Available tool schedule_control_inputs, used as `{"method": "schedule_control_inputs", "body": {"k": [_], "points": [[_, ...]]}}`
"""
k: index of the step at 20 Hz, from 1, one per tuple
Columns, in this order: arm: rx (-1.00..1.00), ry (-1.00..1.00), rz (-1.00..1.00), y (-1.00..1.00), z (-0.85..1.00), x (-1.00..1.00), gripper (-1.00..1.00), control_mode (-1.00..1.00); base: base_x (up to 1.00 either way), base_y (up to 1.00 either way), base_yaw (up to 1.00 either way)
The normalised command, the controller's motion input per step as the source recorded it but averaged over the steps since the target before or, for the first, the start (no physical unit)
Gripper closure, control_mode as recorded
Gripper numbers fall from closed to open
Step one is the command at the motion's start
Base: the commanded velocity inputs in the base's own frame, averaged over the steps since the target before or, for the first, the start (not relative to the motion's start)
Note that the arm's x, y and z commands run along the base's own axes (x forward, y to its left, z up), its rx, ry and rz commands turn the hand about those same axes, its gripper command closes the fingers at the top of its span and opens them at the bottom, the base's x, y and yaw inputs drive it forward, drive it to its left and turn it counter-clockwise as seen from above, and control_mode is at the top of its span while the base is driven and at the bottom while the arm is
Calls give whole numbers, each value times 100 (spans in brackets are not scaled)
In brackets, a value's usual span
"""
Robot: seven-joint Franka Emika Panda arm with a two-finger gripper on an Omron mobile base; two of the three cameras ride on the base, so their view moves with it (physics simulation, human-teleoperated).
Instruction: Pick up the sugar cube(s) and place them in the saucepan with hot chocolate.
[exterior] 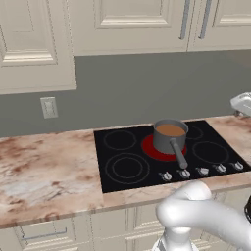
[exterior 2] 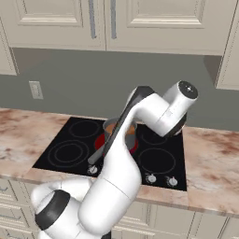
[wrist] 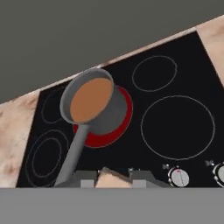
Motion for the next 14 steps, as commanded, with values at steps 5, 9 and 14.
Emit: {"method": "schedule_control_inputs", "body": {"k": [5, 9, 14], "points": [[-18, 6, -11, 100, -19, 60, 100, -100, 0, 0, 0], [-18, 14, -7, 100, -3, 63, 100, -100, 0, 0, 0], [-4, 10, 0, 54, -1, 55, 100, -100, 0, 0, 0]]}}
